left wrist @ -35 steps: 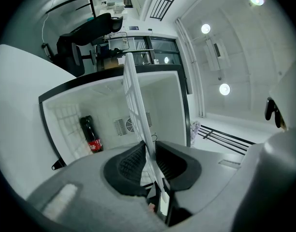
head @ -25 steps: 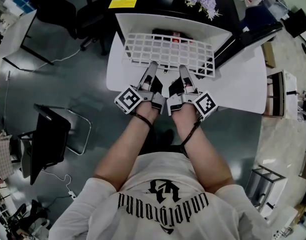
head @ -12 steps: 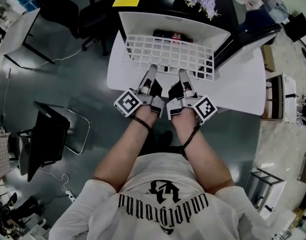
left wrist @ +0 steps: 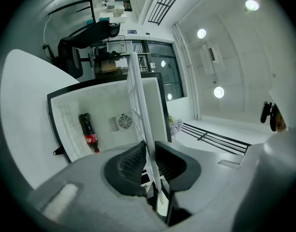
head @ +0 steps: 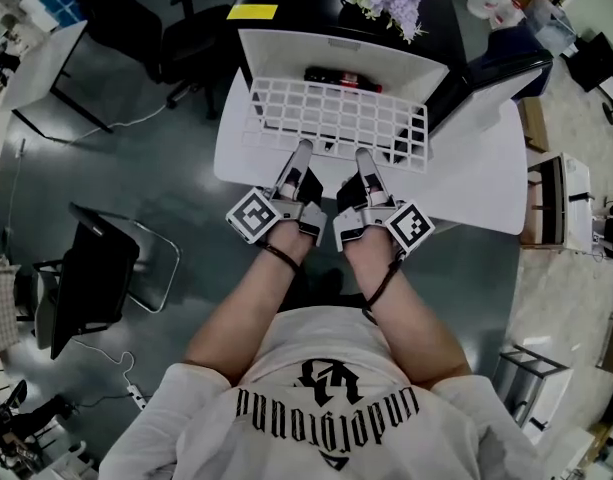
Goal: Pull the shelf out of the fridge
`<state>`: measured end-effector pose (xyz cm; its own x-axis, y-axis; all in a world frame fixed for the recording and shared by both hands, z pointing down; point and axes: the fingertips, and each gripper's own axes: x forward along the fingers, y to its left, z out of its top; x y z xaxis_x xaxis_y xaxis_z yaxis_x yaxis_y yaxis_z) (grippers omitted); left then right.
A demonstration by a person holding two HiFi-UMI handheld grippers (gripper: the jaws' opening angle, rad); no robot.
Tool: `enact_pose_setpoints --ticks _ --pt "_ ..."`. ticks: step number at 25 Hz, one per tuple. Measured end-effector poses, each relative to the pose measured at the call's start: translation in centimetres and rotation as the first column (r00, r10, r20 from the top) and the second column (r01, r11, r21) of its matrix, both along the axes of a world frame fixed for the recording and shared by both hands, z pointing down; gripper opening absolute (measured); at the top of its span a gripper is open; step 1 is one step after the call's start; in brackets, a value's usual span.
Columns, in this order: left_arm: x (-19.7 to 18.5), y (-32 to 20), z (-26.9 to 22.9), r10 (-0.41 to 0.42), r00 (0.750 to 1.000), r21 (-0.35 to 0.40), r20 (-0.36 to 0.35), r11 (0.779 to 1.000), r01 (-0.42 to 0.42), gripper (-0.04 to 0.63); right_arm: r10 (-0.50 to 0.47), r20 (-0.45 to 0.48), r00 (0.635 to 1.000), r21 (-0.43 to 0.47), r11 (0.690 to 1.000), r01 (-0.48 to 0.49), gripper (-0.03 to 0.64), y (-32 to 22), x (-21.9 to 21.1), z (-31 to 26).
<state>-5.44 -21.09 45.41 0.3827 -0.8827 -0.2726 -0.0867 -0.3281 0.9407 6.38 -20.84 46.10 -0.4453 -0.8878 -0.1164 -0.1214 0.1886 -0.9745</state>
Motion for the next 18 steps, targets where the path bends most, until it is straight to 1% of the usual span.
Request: enact_pose_setpoints --ticks 4,9,12,16,18 --pt "0.6 1.6 -1.5 -0.008 1.0 0.006 -0.013 1.0 0.008 0.065 -0.028 -0.01 1.0 0.015 0.999 0.028 0.038 1.4 0.5 -1.4" --pt "0.7 3.9 -3.2 -0.028 1.0 0.018 -0.004 0.999 0.028 0.064 -0.072 -0.014 0.997 0.021 0.997 0.073 0.038 3.4 0.6 -3.0" --pt "0.8 5.2 -4.1 -0.021 1.0 0.016 -0.003 1.0 0.021 0.064 -0.086 -0.022 0.996 0.027 0.996 0.087 0.038 4.6 0.6 -3.8" --pt "0.2 6.8 -4.5 -0.003 1.0 0.005 0.021 1.0 0.003 0.064 -0.106 -0.029 0.994 0.044 0.993 0.107 0.038 6.0 -0.1 -4.9" --pt "-0.1 7.7 -4.8 0.005 1.0 0.002 0.013 1.0 -0.005 0.064 -0.11 -0.038 0.993 0.053 0.992 0.112 0.038 6.9 -0.4 -5.3"
